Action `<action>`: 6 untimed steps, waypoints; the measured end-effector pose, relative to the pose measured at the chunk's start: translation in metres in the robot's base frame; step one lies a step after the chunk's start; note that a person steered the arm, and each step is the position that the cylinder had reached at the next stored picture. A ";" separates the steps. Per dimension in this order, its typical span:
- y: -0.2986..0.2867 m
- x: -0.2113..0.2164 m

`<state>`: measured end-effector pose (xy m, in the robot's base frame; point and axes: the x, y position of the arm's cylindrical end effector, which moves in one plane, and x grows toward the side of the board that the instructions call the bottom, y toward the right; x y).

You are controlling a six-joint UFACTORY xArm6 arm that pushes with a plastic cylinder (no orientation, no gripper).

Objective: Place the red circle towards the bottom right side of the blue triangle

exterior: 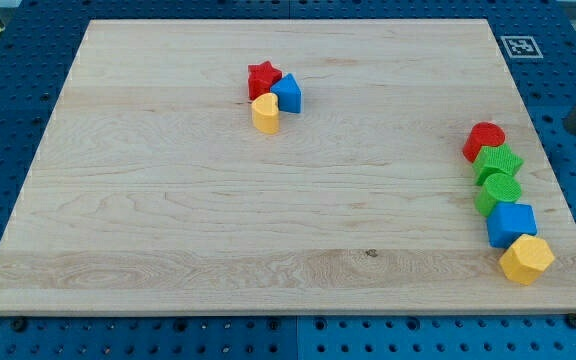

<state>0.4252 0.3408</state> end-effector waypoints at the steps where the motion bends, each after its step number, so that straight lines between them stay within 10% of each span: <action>1: -0.019 0.031; 6: -0.100 0.006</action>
<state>0.4312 0.2407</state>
